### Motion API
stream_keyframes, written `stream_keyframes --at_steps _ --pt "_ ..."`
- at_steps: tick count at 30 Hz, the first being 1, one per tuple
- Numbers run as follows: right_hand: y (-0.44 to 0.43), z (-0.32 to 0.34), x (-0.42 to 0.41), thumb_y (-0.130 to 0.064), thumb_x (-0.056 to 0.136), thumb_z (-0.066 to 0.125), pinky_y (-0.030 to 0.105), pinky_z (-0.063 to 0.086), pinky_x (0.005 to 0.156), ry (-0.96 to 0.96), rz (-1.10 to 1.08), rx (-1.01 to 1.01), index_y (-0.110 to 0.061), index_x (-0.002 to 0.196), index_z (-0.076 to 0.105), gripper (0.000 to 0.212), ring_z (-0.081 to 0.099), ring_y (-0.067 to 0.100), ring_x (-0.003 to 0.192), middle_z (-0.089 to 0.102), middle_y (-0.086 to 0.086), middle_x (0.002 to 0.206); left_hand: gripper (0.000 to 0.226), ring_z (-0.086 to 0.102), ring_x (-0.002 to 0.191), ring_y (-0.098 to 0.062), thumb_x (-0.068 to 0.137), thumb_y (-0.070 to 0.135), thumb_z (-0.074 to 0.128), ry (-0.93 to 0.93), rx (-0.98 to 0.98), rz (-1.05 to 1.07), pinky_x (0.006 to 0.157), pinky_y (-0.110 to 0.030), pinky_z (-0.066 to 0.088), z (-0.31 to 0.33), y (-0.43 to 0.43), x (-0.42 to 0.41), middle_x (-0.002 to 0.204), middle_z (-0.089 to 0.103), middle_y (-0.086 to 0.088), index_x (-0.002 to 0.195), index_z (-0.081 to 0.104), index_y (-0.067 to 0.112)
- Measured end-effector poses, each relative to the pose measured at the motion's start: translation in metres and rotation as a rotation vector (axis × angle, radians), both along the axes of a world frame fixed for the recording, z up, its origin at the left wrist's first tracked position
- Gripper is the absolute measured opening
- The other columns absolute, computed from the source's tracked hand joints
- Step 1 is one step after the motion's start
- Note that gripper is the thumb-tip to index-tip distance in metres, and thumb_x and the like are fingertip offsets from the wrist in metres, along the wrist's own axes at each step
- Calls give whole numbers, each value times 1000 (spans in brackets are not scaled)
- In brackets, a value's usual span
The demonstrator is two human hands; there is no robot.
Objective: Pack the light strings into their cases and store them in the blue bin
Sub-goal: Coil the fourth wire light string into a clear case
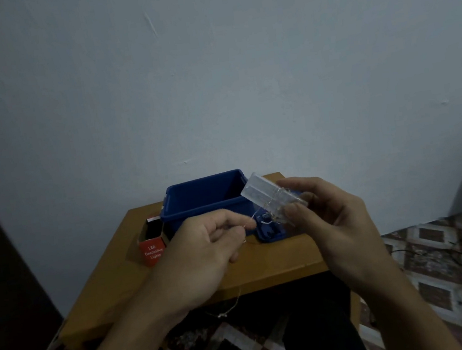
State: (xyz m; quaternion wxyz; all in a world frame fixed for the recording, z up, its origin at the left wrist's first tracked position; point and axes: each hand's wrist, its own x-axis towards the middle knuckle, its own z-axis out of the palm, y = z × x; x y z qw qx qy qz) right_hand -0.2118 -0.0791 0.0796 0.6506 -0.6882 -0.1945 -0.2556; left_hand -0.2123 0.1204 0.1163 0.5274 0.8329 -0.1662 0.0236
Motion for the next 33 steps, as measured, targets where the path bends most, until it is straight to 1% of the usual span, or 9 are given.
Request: stream_keyframes --at_steps 7,9,13,17,21,24,28,30,33 --pt "-2 -3 2 -8 96 63 49 57 69 -20 -90 -46 -33 113 70 31 68 29 80 67 13 87 17 41 55 -10 99 39 53 48 235 -105 54 -29 34 9 9 -9 56 47 8 88 66 34" --pt "-3 -6 4 -11 96 63 45 58 65 -5 -132 -93 -34 115 69 30 67 20 77 66 0 82 18 42 55 -13 96 42 55 -25 263 -101 57 -35 34 12 10 -12 56 47 4 85 65 33" --pt "-2 -9 6 -19 97 63 46 58 64 18 -145 -171 -37 115 68 26 65 18 74 64 -5 80 17 48 54 -12 93 42 57 -228 297 -63 53 -22 41 27 11 -20 64 58 -6 84 67 32" --pt "0 -6 2 -19 97 61 46 57 67 74 -29 -253 -40 110 68 25 65 19 76 67 -2 85 16 59 64 -18 94 39 56 -420 373 -93 61 -45 51 42 13 -17 71 63 0 86 68 32" --pt "-3 -1 -3 -23 98 61 43 59 73 155 177 -348 -38 112 68 21 66 21 81 69 3 94 13 64 79 -11 95 29 63 -582 434 -104 71 -44 53 53 11 0 82 67 10 85 72 30" --pt "-4 1 -6 -24 97 64 35 57 73 195 316 -255 -29 116 68 20 68 22 79 70 7 97 9 63 78 -12 90 24 69 -485 419 -133 75 -41 53 58 9 15 81 66 9 85 75 26" --pt "-7 1 -6 -18 90 67 32 54 71 219 489 -89 -15 119 65 29 64 23 79 68 7 90 15 69 83 -17 83 27 71 -173 317 -274 77 -32 57 57 13 32 86 75 -1 88 77 15" --pt "-8 1 -6 -14 90 67 33 54 70 197 544 -28 -12 119 65 29 61 28 80 64 16 93 17 66 76 -15 80 28 70 -35 213 -284 66 -24 54 48 16 38 82 73 -2 87 75 13" --pt "-9 0 -4 -13 90 67 34 54 69 157 526 14 -13 123 65 33 59 33 81 60 25 95 11 56 70 -22 80 24 70 89 54 -264 54 -24 42 28 16 40 80 68 -3 88 71 16"
